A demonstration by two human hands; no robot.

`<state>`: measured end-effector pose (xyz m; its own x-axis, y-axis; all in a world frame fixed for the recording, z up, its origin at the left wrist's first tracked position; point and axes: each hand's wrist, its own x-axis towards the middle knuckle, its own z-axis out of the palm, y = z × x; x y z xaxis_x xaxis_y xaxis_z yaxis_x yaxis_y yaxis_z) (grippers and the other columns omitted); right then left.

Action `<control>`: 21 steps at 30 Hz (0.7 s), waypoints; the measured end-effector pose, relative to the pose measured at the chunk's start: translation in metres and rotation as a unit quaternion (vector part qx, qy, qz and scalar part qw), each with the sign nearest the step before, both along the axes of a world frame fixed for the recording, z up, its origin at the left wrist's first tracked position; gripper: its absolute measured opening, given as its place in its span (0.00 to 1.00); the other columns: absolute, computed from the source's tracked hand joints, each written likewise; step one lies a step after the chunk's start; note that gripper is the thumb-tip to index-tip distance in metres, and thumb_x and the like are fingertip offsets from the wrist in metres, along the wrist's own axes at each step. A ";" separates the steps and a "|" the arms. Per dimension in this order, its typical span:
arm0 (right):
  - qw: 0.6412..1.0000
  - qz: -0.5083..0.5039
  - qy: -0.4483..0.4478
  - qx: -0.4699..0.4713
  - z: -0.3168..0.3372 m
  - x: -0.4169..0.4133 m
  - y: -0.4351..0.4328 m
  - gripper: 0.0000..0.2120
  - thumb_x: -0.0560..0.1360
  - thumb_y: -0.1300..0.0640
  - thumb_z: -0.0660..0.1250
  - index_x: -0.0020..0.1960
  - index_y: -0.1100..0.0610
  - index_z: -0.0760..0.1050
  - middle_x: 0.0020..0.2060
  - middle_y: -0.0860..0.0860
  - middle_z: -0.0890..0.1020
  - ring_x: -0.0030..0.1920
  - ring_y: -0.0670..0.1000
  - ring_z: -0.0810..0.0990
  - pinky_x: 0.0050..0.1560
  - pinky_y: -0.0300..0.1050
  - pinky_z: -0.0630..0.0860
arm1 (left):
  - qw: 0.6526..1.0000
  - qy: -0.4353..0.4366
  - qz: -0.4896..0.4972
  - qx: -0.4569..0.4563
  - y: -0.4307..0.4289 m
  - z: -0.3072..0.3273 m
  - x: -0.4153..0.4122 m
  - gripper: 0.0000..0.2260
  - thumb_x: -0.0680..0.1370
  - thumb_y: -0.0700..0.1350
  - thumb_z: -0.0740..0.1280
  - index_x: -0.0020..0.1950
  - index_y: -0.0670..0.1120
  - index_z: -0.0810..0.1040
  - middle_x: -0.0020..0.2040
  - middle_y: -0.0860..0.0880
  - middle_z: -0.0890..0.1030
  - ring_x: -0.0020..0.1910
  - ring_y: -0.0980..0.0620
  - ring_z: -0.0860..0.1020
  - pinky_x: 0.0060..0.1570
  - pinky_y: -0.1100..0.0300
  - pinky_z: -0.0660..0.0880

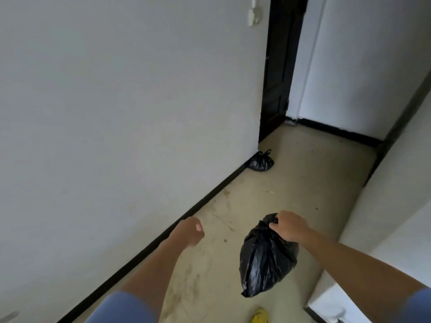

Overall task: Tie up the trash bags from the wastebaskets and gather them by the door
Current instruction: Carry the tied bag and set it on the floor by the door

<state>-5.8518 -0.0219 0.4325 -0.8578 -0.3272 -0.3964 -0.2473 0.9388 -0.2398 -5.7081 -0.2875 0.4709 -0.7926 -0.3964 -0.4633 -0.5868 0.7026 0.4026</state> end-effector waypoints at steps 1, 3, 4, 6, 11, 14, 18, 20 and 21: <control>1.000 -0.009 -0.007 -0.007 -0.004 -0.025 -0.005 0.12 0.77 0.47 0.59 0.41 0.54 0.68 0.39 0.50 0.74 0.39 0.53 0.75 0.39 0.45 0.70 | 1.000 -0.001 0.000 0.002 -0.007 -0.002 -0.026 0.09 0.76 0.44 0.62 0.53 0.49 0.79 0.53 0.48 0.80 0.52 0.47 0.79 0.53 0.55 0.77; 0.999 -0.027 -0.024 -0.016 -0.010 -0.075 -0.012 0.12 0.77 0.46 0.60 0.48 0.56 0.70 0.43 0.51 0.75 0.43 0.54 0.75 0.44 0.45 0.71 | 1.000 -0.013 0.000 0.005 -0.020 -0.002 -0.078 0.10 0.76 0.44 0.62 0.54 0.48 0.79 0.53 0.47 0.81 0.53 0.46 0.80 0.55 0.53 0.78; 0.999 -0.038 -0.033 -0.020 -0.012 -0.098 -0.016 0.13 0.77 0.46 0.60 0.49 0.56 0.71 0.43 0.51 0.75 0.43 0.53 0.76 0.44 0.45 0.71 | 1.000 -0.020 0.002 0.007 -0.026 -0.002 -0.103 0.10 0.76 0.44 0.62 0.54 0.47 0.79 0.54 0.46 0.81 0.53 0.46 0.80 0.56 0.53 0.78; 0.997 -0.053 -0.042 -0.023 -0.015 -0.145 -0.022 0.13 0.77 0.46 0.60 0.47 0.56 0.72 0.40 0.50 0.76 0.41 0.52 0.76 0.41 0.44 0.71 | 1.000 -0.021 0.008 0.010 -0.036 -0.003 -0.155 0.10 0.77 0.44 0.62 0.55 0.47 0.79 0.56 0.45 0.80 0.54 0.46 0.80 0.56 0.52 0.78; 0.994 -0.077 -0.063 -0.034 -0.013 -0.252 -0.035 0.13 0.78 0.47 0.61 0.40 0.54 0.67 0.35 0.48 0.73 0.42 0.53 0.76 0.40 0.44 0.69 | 0.999 -0.037 -0.018 0.032 -0.051 -0.012 -0.265 0.10 0.77 0.43 0.63 0.56 0.44 0.79 0.55 0.43 0.81 0.54 0.44 0.81 0.57 0.53 0.78; 0.989 -0.111 -0.080 -0.053 -0.020 -0.315 -0.044 0.14 0.78 0.46 0.62 0.39 0.53 0.65 0.33 0.48 0.70 0.39 0.53 0.74 0.37 0.44 0.67 | 0.998 -0.045 -0.024 0.047 -0.065 -0.026 -0.328 0.09 0.77 0.44 0.64 0.55 0.44 0.79 0.54 0.43 0.82 0.53 0.44 0.81 0.57 0.51 0.78; 0.978 -0.168 -0.091 -0.086 -0.042 -0.409 -0.057 0.16 0.77 0.48 0.65 0.37 0.59 0.74 0.33 0.55 0.78 0.36 0.55 0.79 0.37 0.45 0.70 | 0.996 -0.049 -0.062 0.044 -0.089 -0.052 -0.432 0.09 0.77 0.45 0.64 0.54 0.45 0.79 0.53 0.44 0.82 0.53 0.46 0.80 0.57 0.52 0.78; 0.969 -0.200 -0.103 -0.105 -0.056 -0.456 -0.065 0.16 0.75 0.49 0.67 0.41 0.63 0.78 0.38 0.57 0.82 0.40 0.56 0.82 0.40 0.45 0.74 | 0.995 -0.044 -0.073 0.048 -0.102 -0.066 -0.489 0.08 0.76 0.44 0.64 0.53 0.45 0.79 0.53 0.44 0.82 0.53 0.46 0.80 0.56 0.53 0.78; 0.963 -0.218 -0.108 -0.112 -0.063 -0.480 -0.069 0.16 0.75 0.49 0.67 0.43 0.64 0.79 0.39 0.58 0.82 0.41 0.57 0.82 0.41 0.45 0.74 | 0.995 -0.044 -0.078 0.052 -0.109 -0.071 -0.518 0.08 0.76 0.44 0.64 0.53 0.45 0.79 0.53 0.44 0.82 0.53 0.47 0.80 0.56 0.53 0.77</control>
<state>-6.3316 -0.0914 0.3695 -0.8385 -0.0520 -0.5424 0.2373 0.8612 -0.4495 -6.2257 -0.3968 0.3995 -0.7955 -0.2179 -0.5654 -0.5098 0.7451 0.4300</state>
